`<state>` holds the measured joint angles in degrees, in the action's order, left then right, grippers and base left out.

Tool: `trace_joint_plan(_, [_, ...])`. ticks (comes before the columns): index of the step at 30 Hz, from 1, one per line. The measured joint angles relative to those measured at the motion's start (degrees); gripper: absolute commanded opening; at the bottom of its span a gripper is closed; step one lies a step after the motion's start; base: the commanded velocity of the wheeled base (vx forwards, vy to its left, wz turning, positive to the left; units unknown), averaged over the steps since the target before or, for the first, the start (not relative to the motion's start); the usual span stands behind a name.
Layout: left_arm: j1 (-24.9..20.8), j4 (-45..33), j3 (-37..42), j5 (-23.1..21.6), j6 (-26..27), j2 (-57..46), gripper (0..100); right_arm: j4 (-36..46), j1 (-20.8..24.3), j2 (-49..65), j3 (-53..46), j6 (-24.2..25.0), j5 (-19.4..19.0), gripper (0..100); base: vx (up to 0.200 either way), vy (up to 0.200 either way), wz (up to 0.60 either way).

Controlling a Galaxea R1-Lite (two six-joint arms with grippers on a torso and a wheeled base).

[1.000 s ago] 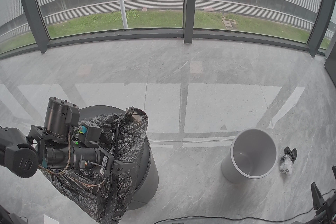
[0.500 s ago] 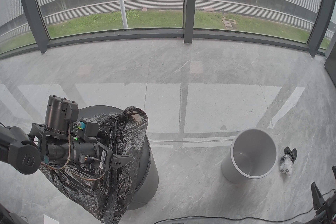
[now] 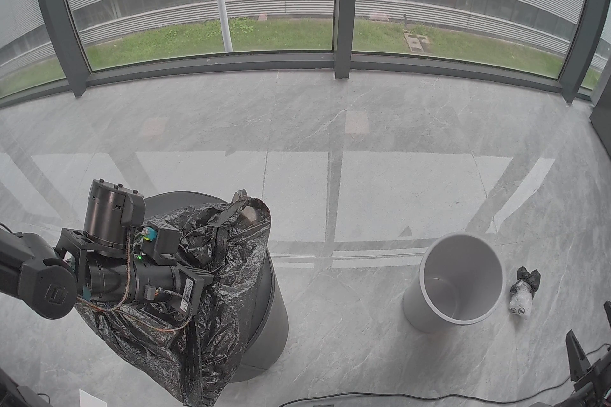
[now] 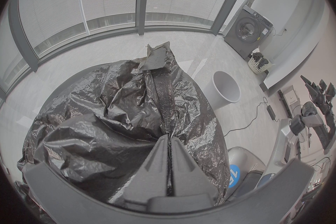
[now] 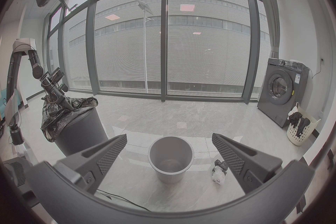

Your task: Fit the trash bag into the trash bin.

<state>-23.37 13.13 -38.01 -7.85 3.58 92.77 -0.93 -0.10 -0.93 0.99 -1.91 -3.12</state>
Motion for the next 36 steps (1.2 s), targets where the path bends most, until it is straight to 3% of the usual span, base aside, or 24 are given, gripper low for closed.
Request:
trace_joint_plan(11, [0.1,0.2,-0.8,0.0,0.0,-2.4,0,0.0,0.0,0.0,0.0,0.0,0.0,100,0.0,0.0,0.0])
trace_joint_plan(36, [-0.2,0.0,4.2,-1.1,0.1,-20.5,0,1.7,1.3,-3.5,1.3,0.0,-2.2,100,0.0,0.0,0.0])
